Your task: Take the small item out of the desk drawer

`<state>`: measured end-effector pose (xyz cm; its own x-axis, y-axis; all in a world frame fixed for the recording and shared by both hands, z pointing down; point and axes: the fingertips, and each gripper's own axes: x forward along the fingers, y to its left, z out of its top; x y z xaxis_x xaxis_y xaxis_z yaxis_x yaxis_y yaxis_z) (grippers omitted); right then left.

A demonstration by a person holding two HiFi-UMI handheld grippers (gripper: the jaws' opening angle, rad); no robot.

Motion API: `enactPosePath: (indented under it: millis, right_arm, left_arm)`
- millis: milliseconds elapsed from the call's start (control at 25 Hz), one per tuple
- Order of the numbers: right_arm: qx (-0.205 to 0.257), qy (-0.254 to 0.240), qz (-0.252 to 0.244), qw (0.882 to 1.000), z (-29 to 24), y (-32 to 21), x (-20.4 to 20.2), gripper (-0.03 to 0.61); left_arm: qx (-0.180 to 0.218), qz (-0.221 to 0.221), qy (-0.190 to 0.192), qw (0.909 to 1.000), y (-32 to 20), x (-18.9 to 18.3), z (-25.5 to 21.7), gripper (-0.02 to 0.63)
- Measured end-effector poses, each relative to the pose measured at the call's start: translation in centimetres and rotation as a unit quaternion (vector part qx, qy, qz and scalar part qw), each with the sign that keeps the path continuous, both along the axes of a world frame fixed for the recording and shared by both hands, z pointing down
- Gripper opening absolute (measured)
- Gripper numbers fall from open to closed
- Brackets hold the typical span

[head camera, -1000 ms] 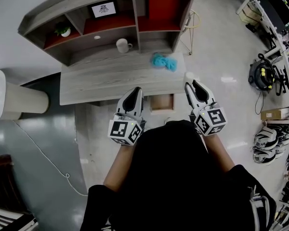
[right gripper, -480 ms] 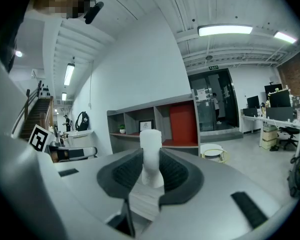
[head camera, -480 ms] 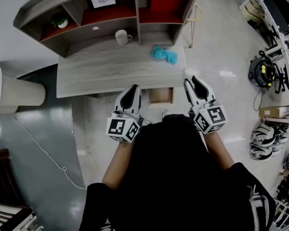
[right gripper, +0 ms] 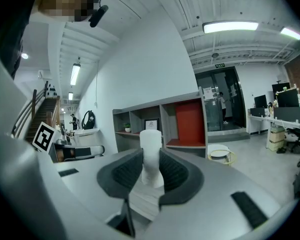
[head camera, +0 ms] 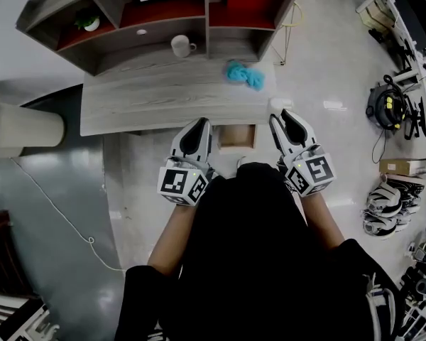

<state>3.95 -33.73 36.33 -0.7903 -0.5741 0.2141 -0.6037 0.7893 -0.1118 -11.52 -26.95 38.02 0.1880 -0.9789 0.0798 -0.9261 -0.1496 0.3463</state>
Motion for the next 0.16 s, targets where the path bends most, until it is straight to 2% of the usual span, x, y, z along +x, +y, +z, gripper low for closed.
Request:
enactPosePath:
  millis: [160]
  right_arm:
    - [0.003,-0.002,-0.008,1.0,-0.02,-0.22,-0.61,0.1]
  left_arm:
    - [0.0,0.002,-0.004,1.0,-0.49,0.0,-0.08,0.023]
